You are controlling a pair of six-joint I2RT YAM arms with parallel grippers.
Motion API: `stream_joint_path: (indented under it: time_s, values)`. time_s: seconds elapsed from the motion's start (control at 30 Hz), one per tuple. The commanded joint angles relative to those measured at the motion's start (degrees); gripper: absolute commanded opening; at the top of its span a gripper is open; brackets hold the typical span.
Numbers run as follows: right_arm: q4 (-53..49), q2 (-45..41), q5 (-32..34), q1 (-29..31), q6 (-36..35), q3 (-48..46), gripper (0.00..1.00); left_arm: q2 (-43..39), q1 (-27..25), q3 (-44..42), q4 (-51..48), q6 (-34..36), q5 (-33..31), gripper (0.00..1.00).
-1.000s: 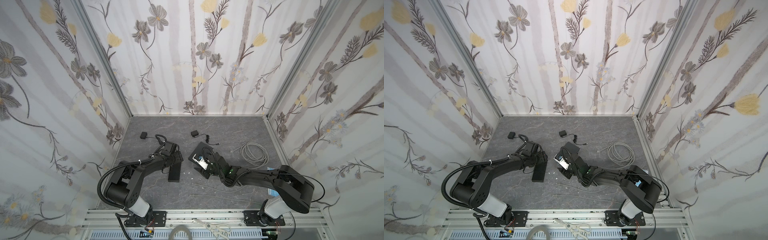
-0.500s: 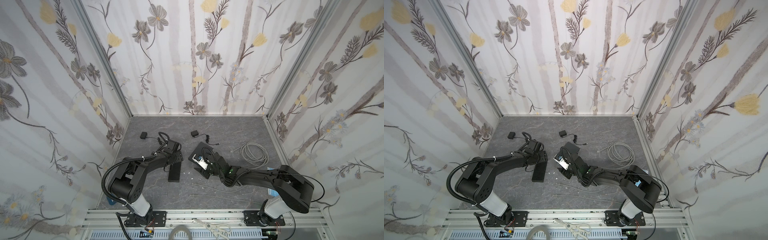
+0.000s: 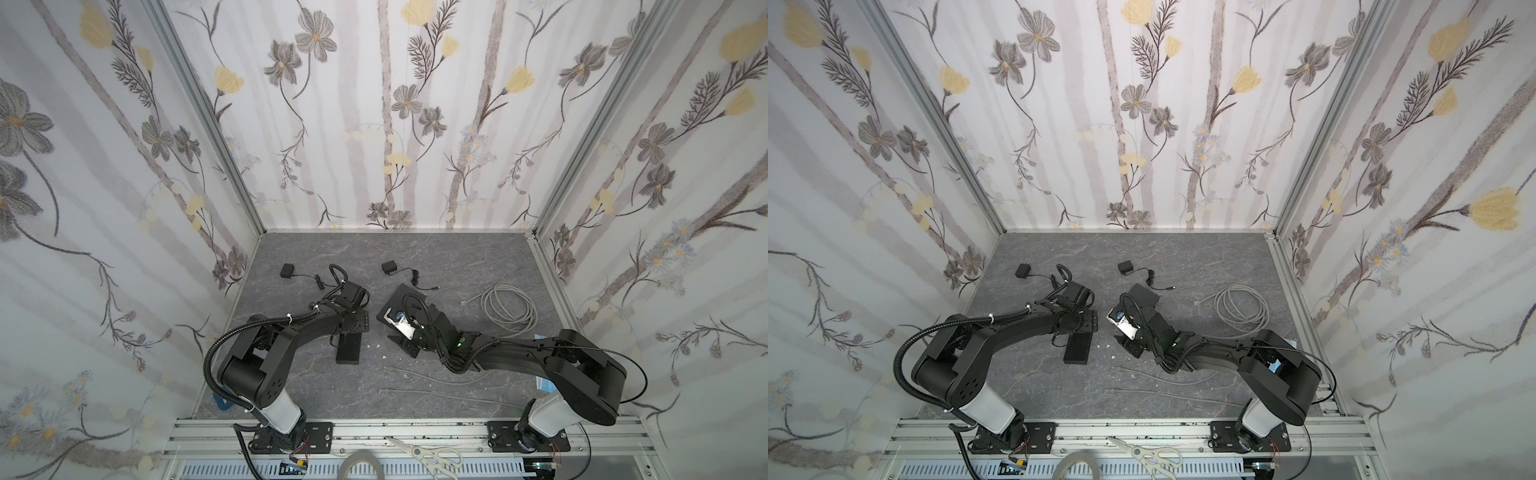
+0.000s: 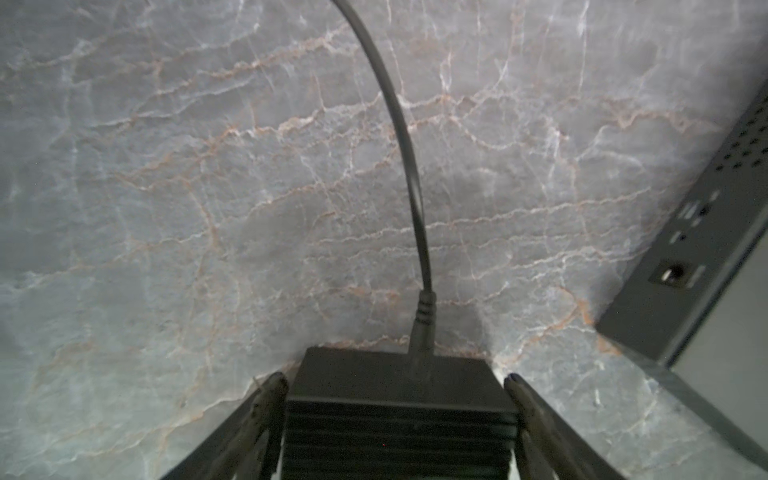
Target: Insert the plug into the switch port
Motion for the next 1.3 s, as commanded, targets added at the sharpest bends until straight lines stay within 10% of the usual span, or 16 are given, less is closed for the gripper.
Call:
stream_joint_path:
  time_s: [0.0, 0.4, 1.27]
  values:
    - [0.72, 0.25, -0.4, 0.12, -0.26, 0.52, 0.51, 0.12, -0.66, -0.29, -8.74, 0.34, 0.97, 0.78]
    - [0.56, -0.08, -0.31, 0.12, -0.34, 0.42, 0.51, -3.61, -1.57, -1.24, -8.37, 4.36, 8.13, 0.57]
    - [1.46, -1.33, 0.13, 0.05, -0.78, -0.61, 0.5, 4.62, -11.67, 5.61, -14.1, 8.74, 4.68, 0.57]
